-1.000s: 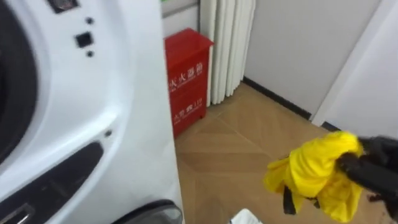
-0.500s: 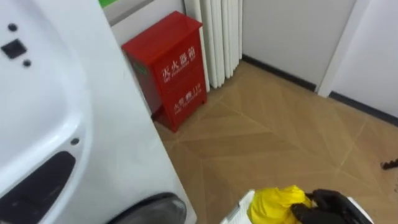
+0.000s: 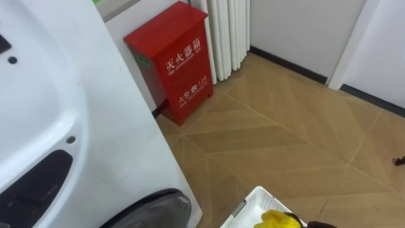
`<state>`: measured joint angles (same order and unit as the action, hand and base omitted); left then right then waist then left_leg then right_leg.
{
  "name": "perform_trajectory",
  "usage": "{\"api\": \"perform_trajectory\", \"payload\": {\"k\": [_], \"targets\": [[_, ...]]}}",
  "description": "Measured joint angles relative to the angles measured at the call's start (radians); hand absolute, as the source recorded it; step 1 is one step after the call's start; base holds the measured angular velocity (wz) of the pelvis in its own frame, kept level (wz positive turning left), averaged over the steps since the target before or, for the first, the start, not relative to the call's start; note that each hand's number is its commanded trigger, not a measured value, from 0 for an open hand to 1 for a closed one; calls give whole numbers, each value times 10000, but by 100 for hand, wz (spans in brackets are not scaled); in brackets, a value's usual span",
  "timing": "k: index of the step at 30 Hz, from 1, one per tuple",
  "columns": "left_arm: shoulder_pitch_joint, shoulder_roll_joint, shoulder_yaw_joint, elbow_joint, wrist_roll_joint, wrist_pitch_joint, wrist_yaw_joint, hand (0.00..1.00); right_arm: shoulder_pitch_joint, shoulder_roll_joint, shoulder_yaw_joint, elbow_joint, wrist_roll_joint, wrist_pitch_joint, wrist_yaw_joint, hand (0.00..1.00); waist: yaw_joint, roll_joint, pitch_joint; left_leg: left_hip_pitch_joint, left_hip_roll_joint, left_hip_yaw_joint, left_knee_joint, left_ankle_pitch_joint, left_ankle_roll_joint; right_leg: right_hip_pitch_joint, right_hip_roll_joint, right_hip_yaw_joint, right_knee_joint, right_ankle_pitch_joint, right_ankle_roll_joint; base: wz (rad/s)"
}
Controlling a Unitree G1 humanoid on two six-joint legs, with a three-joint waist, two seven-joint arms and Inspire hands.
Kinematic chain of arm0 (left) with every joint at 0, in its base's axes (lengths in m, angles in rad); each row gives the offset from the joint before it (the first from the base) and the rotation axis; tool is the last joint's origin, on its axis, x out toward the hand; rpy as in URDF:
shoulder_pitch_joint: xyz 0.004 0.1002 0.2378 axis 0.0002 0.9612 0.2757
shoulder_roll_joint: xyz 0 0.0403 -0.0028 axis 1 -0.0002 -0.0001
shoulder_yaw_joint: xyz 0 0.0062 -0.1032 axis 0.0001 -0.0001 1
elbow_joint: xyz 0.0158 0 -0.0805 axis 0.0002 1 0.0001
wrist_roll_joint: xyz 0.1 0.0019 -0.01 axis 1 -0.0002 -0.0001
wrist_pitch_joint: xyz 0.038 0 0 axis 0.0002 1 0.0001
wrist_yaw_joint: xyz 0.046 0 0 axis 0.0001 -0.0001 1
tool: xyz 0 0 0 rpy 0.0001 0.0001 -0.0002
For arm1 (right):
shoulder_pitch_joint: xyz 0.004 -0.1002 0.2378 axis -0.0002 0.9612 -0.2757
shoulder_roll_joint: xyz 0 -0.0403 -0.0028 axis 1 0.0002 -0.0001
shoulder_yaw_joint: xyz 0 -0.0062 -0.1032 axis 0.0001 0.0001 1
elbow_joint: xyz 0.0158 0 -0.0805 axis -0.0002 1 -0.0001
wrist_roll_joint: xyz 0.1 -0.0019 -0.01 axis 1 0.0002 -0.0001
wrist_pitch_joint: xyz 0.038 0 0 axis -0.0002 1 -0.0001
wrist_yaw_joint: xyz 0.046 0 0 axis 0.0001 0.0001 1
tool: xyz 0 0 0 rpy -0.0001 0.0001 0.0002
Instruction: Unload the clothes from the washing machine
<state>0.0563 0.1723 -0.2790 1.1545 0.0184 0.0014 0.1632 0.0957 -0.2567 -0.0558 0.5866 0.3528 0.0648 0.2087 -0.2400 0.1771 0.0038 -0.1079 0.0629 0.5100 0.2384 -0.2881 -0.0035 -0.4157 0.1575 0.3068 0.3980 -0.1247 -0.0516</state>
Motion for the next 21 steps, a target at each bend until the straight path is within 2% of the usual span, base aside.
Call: {"api": "perform_trajectory", "payload": {"k": [8,17,21], "targets": [[-3,-3,3,40,-270,31,-99,0,-31,52,98,119,41,-101,55,0,3,-66,52,-92,-37,-337,14,40,24,-14,-193,-441,149,-204,-61,18],[9,-3,8,38,-263,47,-190,0,-74,90,91,124,42,-118,56,0,-7,-76,54,-181,-45,-583,15,42,23,-14,-297,-703,164,-315,-96,10],[24,-3,8,42,-269,-1,-179,0,93,136,-78,324,45,-241,82,0,-9,-92,62,-63,-36,-763,-44,52,15,197,-345,-869,110,-320,-110,14]]}}
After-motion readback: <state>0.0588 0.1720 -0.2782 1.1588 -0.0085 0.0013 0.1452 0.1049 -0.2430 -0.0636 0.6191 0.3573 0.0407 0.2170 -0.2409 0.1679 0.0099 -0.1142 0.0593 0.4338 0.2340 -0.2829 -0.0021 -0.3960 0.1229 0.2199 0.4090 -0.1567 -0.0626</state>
